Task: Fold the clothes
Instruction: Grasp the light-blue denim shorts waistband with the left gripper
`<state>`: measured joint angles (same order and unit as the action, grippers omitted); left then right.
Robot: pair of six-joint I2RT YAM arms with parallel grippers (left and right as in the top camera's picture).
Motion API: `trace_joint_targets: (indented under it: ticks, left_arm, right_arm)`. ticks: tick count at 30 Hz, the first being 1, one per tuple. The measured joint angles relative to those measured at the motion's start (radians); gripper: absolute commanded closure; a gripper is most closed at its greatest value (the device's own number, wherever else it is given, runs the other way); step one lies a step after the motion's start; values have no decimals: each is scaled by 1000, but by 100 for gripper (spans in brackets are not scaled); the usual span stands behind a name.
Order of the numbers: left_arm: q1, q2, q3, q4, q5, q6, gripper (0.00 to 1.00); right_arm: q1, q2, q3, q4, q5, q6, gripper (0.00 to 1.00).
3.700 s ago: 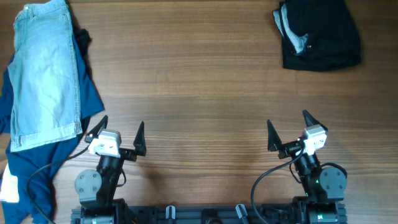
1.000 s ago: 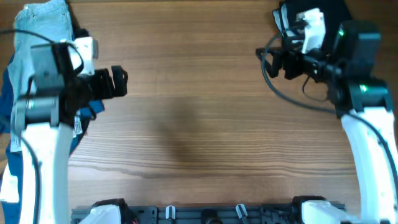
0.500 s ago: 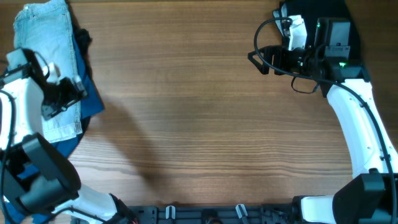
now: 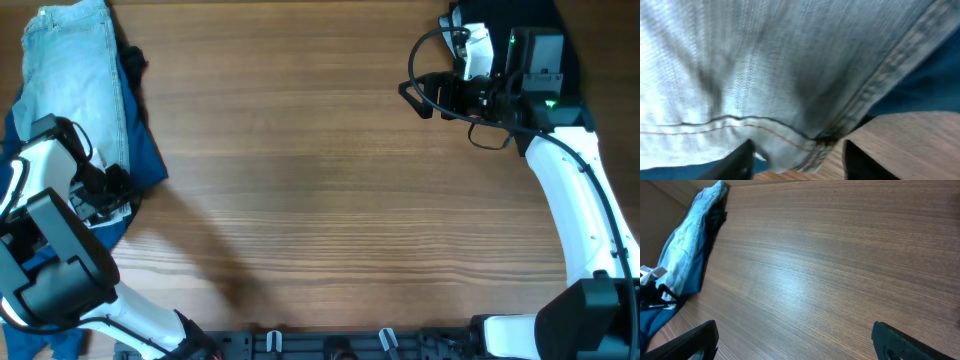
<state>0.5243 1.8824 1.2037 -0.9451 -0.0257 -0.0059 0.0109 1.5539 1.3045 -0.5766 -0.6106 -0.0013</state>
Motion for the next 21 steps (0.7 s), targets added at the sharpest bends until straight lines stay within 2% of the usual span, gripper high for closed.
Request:
trace_joint_targets:
  ticks: [3,9,11,17,21]
  left_arm:
    - [1,0,-1,0,-14,1,96]
    - [4,0,1,2,14,0,96]
    - [7,0,21,-35,59,0,96]
    - [-31,-9,239,-281,166,3,96]
    - [-146,-80,359,-319,249,24,96]
  right_arm:
    - [0,0,0,0,0,0,2]
    - [0,0,0,0,0,0,9]
    - [0,0,0,0,0,0,14]
    - [0,0,0,12,1,18,25]
    - [-5,0,0,15,1,55,32]
